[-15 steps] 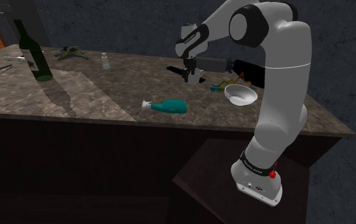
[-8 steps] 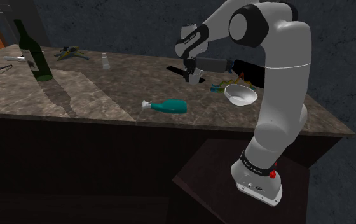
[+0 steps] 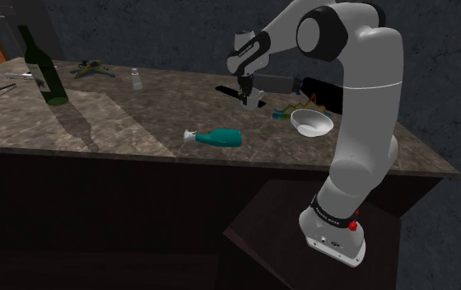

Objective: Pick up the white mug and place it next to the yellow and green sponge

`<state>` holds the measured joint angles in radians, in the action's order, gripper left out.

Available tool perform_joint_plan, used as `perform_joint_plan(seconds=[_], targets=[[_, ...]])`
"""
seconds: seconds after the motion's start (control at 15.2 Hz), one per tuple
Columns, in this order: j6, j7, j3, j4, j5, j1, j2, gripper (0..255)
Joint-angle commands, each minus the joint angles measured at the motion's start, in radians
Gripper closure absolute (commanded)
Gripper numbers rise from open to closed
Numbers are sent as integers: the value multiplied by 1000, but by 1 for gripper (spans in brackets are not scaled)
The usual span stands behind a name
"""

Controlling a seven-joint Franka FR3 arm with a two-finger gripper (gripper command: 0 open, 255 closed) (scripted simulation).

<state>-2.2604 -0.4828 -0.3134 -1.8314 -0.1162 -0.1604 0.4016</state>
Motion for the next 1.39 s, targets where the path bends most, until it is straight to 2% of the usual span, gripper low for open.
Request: perform_joint_plan(seconds=[0.0,1.32], targets=[[0,0,0,0,0,0,0,255],[230,-25,-10,127,-16,12,-108,255]])
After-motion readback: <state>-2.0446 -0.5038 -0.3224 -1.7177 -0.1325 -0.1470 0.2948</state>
